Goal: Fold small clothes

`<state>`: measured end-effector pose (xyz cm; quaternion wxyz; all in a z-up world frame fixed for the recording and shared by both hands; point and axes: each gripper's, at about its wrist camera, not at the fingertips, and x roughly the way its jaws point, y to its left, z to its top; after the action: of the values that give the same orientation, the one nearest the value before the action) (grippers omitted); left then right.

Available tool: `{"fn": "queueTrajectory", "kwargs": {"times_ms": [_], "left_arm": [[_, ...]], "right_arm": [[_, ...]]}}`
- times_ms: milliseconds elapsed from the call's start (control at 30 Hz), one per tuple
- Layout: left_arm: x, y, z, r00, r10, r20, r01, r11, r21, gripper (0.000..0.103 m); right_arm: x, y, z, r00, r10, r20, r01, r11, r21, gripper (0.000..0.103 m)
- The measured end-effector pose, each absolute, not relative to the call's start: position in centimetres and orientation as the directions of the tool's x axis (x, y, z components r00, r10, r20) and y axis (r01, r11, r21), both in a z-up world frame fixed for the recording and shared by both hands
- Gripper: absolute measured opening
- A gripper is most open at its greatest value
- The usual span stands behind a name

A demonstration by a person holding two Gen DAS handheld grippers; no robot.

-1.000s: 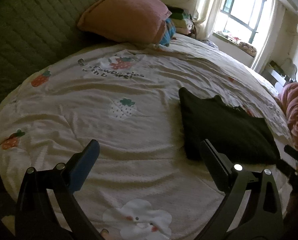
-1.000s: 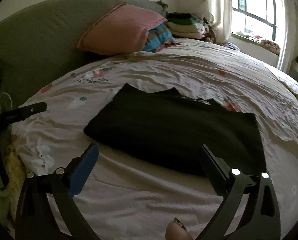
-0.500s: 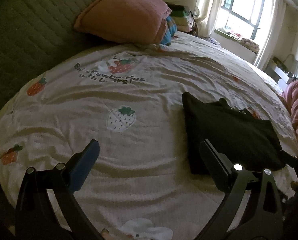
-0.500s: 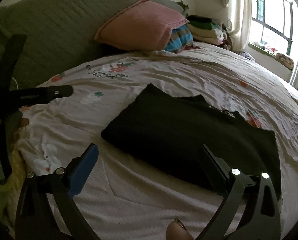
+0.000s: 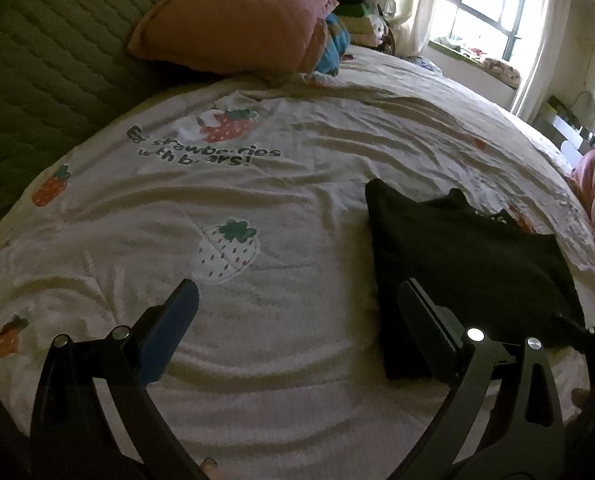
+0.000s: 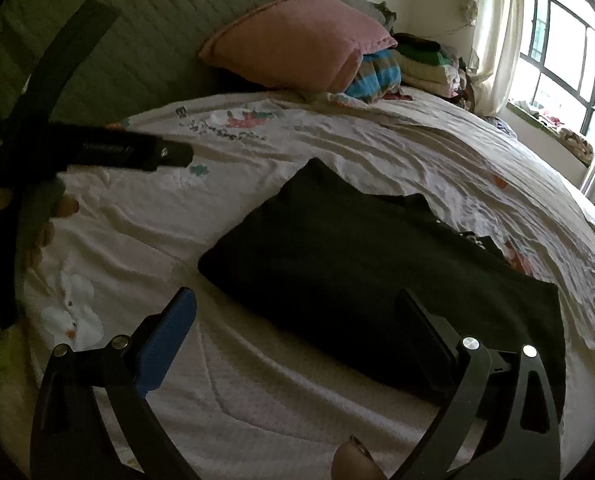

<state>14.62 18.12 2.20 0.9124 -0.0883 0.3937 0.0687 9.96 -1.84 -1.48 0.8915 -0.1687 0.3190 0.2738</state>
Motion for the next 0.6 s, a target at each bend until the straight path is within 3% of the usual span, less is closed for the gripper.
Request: {"fn": "queueTrajectory", "kwargs": {"times_ms": [600], "left_arm": [[20.6, 16.4, 0.2, 0.623, 0.023, -0.782, -0.142, 0.986, -0.085, 0.093]], "right_arm": [[11.2, 0.9, -6.1, 0.665, 0.262, -0.700, -0.617, 0.721, -0.316, 0.098]]}}
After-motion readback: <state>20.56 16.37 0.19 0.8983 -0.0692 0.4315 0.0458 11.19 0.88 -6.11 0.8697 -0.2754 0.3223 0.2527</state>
